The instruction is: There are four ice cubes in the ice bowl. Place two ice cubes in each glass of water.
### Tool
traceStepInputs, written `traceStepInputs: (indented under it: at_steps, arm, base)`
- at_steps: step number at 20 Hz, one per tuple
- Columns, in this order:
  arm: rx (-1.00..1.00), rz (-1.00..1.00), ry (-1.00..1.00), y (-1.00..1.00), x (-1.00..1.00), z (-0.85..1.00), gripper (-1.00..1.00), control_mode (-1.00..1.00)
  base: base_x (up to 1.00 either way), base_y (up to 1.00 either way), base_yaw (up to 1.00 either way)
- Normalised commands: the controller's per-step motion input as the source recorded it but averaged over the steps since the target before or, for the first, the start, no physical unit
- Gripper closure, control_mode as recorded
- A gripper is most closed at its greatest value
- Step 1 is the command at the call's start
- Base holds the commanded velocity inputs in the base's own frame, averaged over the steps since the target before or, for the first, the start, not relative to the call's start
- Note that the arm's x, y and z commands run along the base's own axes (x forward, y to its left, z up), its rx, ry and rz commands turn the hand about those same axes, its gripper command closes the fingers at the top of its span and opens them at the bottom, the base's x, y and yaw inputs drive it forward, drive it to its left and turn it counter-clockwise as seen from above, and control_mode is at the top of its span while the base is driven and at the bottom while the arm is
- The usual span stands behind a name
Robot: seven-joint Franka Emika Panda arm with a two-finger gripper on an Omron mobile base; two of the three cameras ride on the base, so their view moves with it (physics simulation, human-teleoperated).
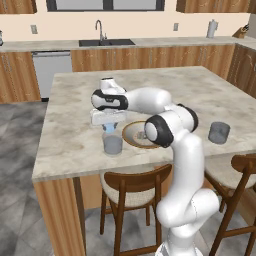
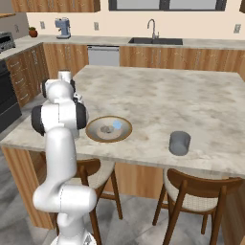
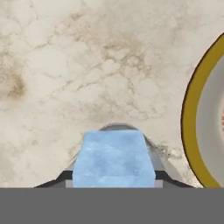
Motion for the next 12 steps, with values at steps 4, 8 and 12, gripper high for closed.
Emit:
traceStepInputs:
  at_steps: [4, 8, 12]
  arm:
    - [0.00, -0.14, 0.00, -0.16, -0.40, 0.00, 1.00, -1.00]
    - [0.00, -0.15, 0.00, -0.32, -0.33, -0.01, 1.00, -1.00]
    - [0.00, -0.12, 0.00, 0.00, 0.01, -0.02, -1.00, -1.00]
  base:
    - [0.00, 0.00, 0.00]
    - [0.00, 0.00, 0.00]
    - [0.00, 0.00, 0.00]
